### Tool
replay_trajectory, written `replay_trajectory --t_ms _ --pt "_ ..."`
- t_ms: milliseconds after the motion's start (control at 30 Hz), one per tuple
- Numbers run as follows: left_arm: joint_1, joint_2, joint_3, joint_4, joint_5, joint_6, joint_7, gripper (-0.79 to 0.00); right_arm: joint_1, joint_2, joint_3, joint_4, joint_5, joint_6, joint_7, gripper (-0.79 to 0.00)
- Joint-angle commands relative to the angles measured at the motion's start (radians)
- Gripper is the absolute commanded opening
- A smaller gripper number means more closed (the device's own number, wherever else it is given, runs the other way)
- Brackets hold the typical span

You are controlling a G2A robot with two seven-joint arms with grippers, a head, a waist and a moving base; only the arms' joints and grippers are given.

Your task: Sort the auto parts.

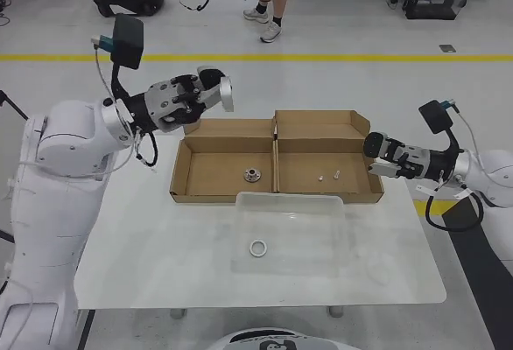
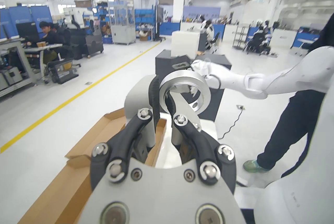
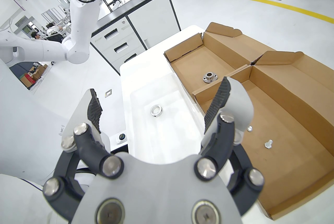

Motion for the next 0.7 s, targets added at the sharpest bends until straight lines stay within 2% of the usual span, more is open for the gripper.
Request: replay_trajectory --t_ms 0,133,333,467,667 --pt "-0.037 -0.004 0.047 0.031 0.106 0.001 -0.022 -0.785 0.000 0.000 0.000 0.000 0.000 0.000 0.000 0.000" --pt "-0.077 -0.010 0.128 0.078 0.247 0.002 -0.057 -0.785 0.000 0.000 0.000 0.000 0.000 0.000 0.000 0.000" --pt "-0.089 -0.018 0.225 0.139 0.433 0.004 -0.074 -0.785 0.000 0.000 0.000 0.000 0.000 0.000 0.000 0.000" --pt "-0.109 -0.029 0.290 0.186 0.493 0.008 -0.060 -0.785 0.000 0.000 0.000 0.000 0.000 0.000 0.000 0.000" --pt "-0.185 -0.060 0.393 0.288 0.573 0.044 -0.007 -0.785 0.000 0.000 0.000 0.000 0.000 0.000 0.000 0.000"
